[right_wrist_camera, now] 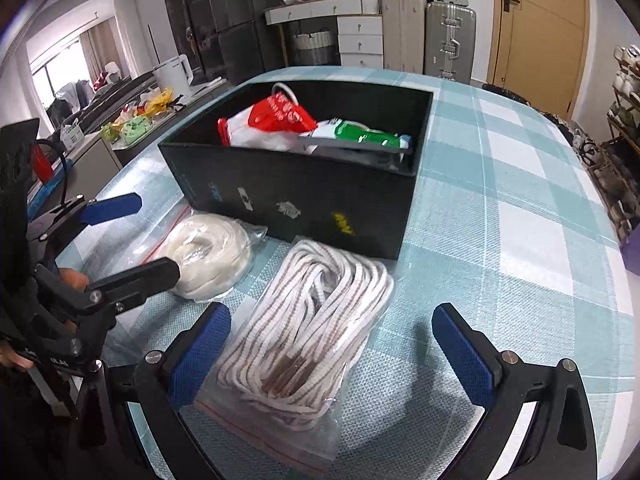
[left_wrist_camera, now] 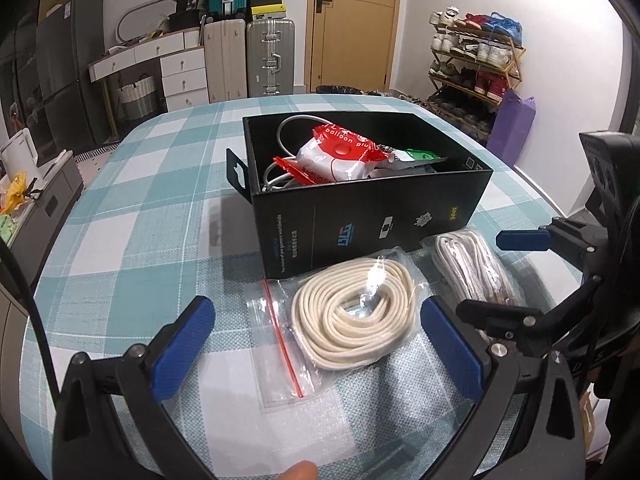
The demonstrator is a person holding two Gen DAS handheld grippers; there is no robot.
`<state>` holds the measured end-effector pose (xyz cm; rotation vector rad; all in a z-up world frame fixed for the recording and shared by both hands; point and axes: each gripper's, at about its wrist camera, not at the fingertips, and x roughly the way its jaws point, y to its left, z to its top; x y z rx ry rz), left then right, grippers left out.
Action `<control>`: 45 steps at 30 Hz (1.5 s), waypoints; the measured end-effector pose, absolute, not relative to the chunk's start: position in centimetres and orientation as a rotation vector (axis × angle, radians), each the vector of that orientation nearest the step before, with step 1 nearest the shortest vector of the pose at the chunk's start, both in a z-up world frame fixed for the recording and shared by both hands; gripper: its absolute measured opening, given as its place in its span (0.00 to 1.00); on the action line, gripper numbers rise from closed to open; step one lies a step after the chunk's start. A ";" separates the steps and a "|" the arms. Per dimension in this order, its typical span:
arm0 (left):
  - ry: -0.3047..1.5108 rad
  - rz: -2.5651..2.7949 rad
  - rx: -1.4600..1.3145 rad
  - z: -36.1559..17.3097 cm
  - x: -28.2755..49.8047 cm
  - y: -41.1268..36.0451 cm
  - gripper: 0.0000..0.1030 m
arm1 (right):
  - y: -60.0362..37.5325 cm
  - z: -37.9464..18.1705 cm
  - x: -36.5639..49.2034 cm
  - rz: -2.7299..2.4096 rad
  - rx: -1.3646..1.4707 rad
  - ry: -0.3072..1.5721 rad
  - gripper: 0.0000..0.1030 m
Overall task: Organize soft objects
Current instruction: 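Grasp the bagged cream rope with the left tool while the right tool grasps the bagged white rope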
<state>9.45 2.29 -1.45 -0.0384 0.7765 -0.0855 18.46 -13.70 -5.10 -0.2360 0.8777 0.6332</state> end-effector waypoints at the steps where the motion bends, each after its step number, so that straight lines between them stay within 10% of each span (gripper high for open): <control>1: 0.779 -0.086 -0.038 -1.5 9.5 2.3 1.00 | -13.6 -5.3 18.4 0.634 -0.241 0.883 0.99; 45: 0.955 -0.047 0.026 -3.4 13.1 -0.3 0.95 | -14.7 -6.3 18.0 0.623 -0.354 0.943 0.99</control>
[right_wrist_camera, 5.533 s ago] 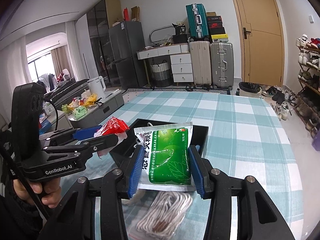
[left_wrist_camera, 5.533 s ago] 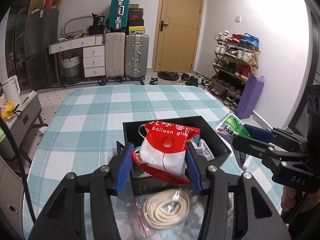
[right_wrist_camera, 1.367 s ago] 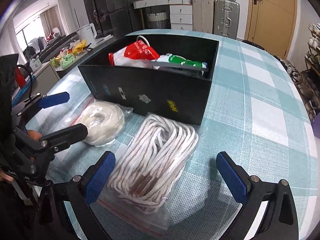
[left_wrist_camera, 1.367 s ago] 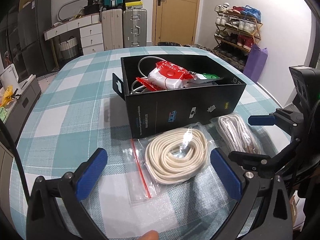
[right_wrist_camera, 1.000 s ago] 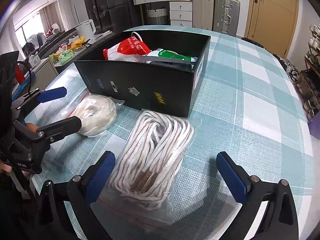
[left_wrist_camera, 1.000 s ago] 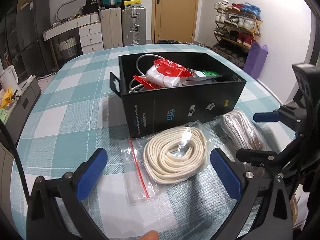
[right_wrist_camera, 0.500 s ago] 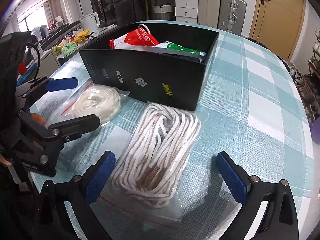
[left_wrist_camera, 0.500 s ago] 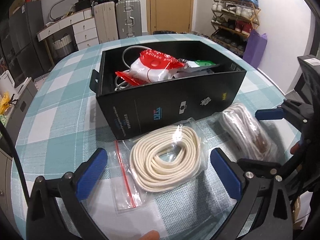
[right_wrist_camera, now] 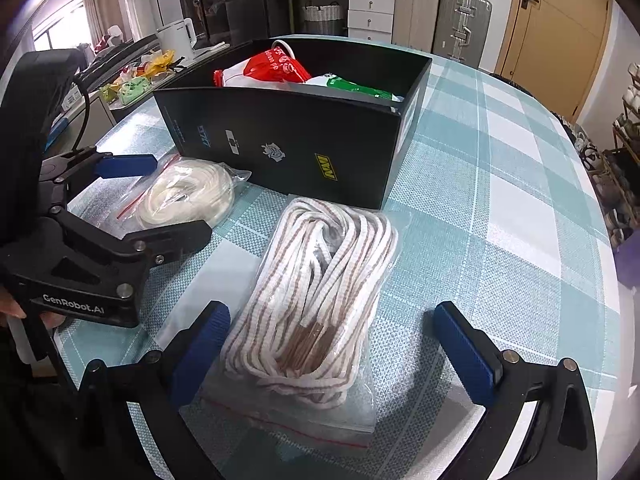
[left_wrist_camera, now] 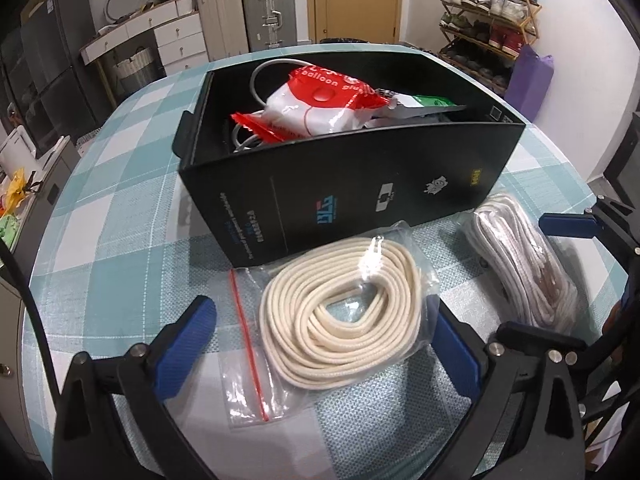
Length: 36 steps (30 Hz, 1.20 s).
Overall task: Organize soft objects
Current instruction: 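Grasp the bagged cream rope with the left tool while the right tool grasps the bagged white rope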
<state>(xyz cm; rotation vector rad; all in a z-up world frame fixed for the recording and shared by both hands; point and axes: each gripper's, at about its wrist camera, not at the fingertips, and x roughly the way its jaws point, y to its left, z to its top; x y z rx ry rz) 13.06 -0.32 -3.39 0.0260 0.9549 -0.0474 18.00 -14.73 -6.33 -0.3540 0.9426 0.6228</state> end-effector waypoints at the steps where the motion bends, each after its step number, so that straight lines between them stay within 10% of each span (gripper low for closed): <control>1: 0.950 -0.053 0.021 -3.4 12.9 -0.3 0.92 | -14.7 -6.3 18.0 0.623 -0.354 0.941 0.99; 16: 0.886 -0.099 0.052 -2.5 11.6 -0.7 0.55 | -15.0 -5.5 17.3 0.655 -0.356 0.907 0.59; 36: 0.750 -0.094 -0.003 1.4 8.6 1.2 0.52 | -15.5 -3.3 16.1 0.701 -0.370 0.835 0.38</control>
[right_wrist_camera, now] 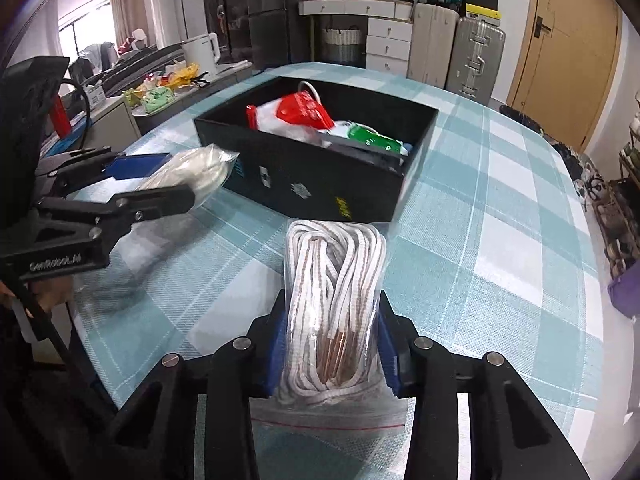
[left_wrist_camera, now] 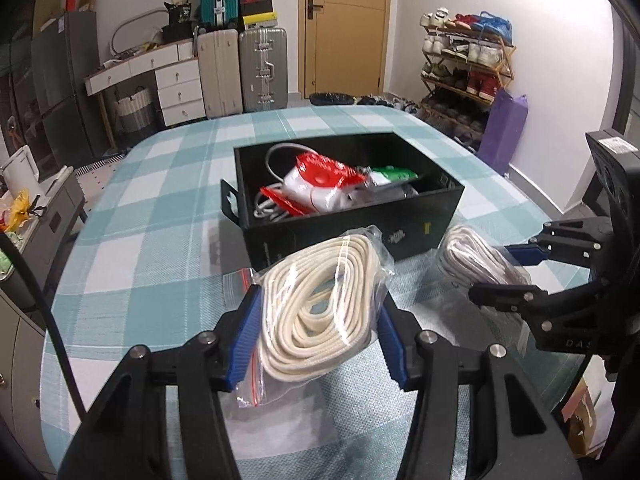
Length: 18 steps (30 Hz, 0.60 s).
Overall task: Organize soft objects
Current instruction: 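Carry both bagged ropes over the black box and lower them in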
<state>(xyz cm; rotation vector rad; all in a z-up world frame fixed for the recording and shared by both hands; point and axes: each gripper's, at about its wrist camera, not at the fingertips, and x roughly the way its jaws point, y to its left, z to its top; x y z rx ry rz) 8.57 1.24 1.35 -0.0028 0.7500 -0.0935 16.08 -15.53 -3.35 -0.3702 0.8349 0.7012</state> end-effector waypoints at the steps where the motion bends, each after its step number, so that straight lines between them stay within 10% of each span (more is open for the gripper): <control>1: 0.744 -0.091 -0.006 1.6 8.5 1.4 0.52 | -15.5 -3.1 15.9 0.705 -0.371 0.828 0.38; 18: 0.651 -0.066 -0.018 4.9 8.8 2.4 0.52 | -15.6 1.3 14.4 0.749 -0.244 0.710 0.38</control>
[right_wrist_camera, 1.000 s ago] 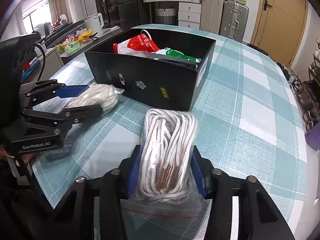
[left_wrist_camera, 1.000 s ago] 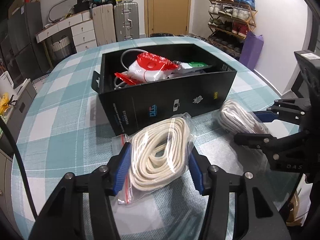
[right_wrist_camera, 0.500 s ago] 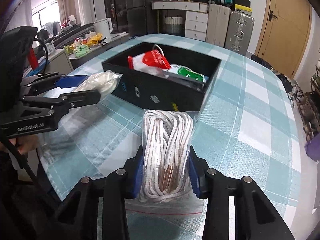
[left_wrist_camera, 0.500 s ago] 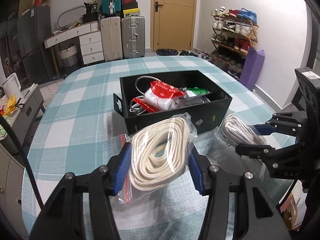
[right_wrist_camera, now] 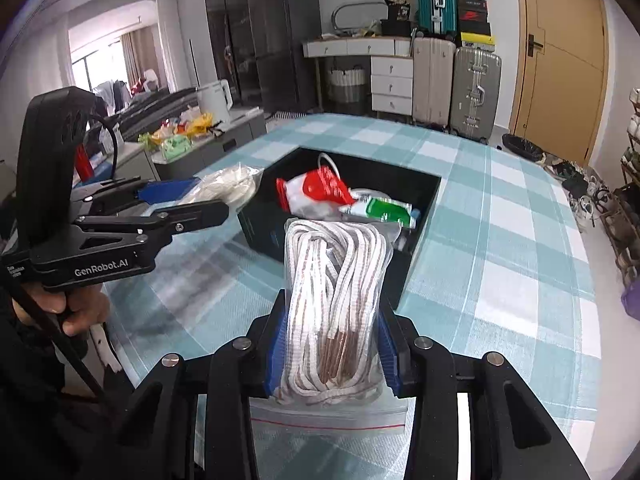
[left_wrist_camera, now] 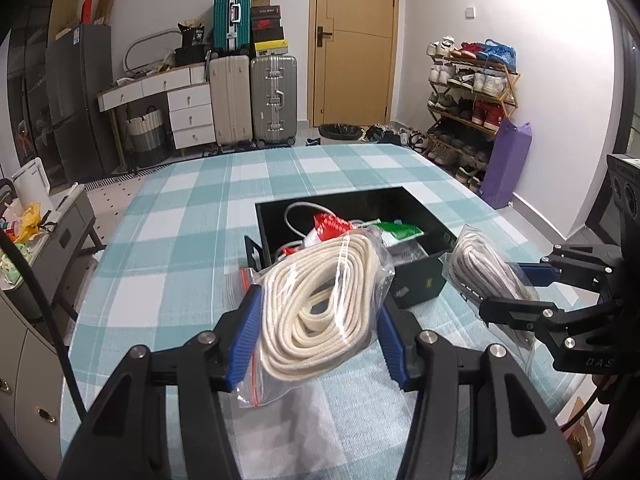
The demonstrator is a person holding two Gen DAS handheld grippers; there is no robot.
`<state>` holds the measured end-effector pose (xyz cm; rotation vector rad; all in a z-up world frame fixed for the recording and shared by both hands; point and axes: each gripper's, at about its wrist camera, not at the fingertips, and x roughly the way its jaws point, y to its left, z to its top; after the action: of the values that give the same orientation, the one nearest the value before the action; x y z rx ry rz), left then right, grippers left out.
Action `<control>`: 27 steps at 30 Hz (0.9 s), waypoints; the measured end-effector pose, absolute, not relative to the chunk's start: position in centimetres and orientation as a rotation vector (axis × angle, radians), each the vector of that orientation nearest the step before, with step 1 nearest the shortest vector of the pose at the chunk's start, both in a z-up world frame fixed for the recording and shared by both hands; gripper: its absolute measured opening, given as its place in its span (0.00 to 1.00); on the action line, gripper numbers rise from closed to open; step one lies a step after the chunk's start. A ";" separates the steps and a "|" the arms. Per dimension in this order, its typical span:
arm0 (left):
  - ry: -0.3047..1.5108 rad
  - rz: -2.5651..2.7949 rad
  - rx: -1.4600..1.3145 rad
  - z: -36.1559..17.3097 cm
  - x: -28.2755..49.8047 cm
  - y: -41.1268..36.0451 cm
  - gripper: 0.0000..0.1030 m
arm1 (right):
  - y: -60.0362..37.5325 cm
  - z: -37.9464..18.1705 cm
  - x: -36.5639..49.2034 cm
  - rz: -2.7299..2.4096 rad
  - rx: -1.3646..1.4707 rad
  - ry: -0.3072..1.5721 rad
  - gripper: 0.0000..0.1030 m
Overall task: Organize soft objects
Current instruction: 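Carry both bagged ropes over the black box and lower them in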
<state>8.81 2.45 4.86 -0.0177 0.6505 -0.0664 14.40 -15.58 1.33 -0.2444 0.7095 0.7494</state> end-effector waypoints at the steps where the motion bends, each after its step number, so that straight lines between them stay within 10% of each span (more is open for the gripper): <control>1: 0.648 -0.065 -0.016 5.0 8.9 2.5 0.52 | -15.5 1.5 14.4 0.750 -0.238 0.703 0.38; 27: 0.602 -0.049 -0.039 6.8 10.8 3.9 0.52 | -14.7 5.4 17.9 0.722 -0.167 0.620 0.38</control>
<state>10.79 3.87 6.83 -0.0393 0.6021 -0.0487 17.88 -14.67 5.38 -0.1666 0.6198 0.7224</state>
